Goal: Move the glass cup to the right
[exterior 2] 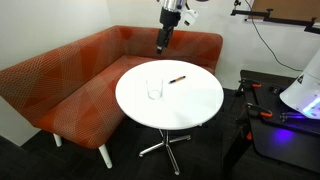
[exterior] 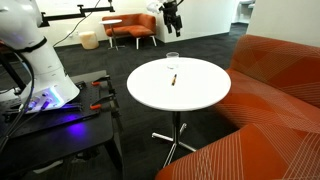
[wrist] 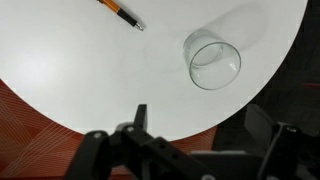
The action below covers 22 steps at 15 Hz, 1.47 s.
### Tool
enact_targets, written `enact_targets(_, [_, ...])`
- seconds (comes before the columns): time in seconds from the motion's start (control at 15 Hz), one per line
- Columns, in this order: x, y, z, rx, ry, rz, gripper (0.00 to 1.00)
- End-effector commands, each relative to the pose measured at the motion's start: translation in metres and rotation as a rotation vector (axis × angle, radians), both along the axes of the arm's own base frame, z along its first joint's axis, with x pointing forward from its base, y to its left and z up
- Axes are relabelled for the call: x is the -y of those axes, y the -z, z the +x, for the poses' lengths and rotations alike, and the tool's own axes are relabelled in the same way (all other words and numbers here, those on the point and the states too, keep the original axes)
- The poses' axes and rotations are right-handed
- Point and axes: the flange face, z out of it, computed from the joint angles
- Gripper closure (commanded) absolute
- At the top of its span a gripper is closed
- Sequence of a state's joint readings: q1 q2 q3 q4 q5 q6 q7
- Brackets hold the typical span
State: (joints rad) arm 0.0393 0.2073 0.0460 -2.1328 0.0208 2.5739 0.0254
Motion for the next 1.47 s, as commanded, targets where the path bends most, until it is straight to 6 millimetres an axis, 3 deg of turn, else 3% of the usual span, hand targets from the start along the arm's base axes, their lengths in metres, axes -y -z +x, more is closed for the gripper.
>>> enact_targets(0.0, [-0.006, 0.025, 0.020, 0.016, -0.011, 0.015, 0.00])
enact_targets(0.53, [-0.026, 0.069, 0.033, -0.051, -0.016, 0.039, 0.00])
enact_targets(1.4, [-0.017, 0.109, 0.042, -0.160, 0.036, 0.025, 0.00])
